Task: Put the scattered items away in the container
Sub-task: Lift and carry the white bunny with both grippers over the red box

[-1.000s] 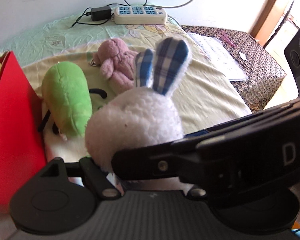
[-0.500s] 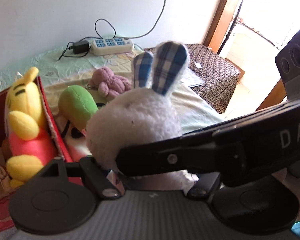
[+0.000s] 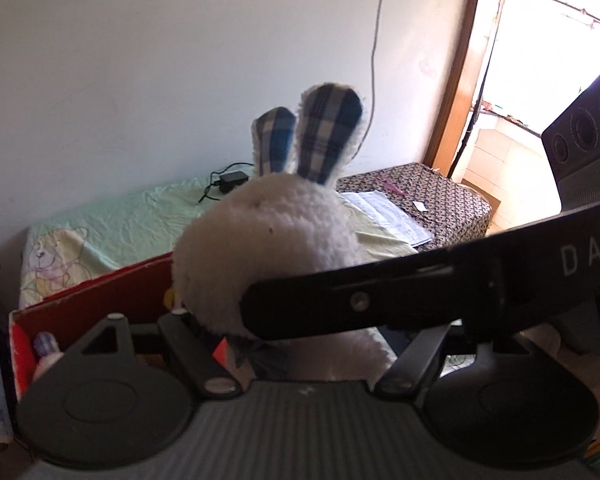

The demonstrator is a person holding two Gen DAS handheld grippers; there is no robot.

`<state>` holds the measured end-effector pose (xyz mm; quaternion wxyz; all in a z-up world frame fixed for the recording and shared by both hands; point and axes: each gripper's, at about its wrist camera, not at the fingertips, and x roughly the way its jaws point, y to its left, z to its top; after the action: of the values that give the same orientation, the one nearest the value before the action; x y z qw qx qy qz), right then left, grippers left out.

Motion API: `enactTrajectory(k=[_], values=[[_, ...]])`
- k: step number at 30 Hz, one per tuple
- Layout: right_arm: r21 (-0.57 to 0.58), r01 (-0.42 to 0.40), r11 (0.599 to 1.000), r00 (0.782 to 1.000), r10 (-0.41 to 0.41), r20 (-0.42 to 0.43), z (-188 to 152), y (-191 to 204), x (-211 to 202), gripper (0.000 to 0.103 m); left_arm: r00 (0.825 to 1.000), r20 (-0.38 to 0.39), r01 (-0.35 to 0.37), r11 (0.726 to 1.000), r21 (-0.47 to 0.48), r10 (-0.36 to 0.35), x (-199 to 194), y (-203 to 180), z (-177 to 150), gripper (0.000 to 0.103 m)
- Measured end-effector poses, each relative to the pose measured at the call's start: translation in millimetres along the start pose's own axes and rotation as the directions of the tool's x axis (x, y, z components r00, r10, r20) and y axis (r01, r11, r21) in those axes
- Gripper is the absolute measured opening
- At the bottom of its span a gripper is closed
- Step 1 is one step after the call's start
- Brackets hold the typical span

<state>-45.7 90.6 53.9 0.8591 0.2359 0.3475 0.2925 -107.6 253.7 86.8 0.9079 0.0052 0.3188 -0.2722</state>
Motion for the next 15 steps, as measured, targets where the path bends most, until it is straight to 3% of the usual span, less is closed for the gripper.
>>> enactTrajectory(k=[7,15], values=[[0.018,-0.017,1.0,0.986,0.02,-0.164,25,2,80,0.058,0.997,-0.058,-0.063,0.99,-0.129,0.056,16,65,-5,0.076],[0.107,0.065,0.992,0.931,-0.022,-0.363,32,-22,148,0.058,0.981,-0.19,-0.094,0.962,-0.257,0.045,56,109,-30,0.076]])
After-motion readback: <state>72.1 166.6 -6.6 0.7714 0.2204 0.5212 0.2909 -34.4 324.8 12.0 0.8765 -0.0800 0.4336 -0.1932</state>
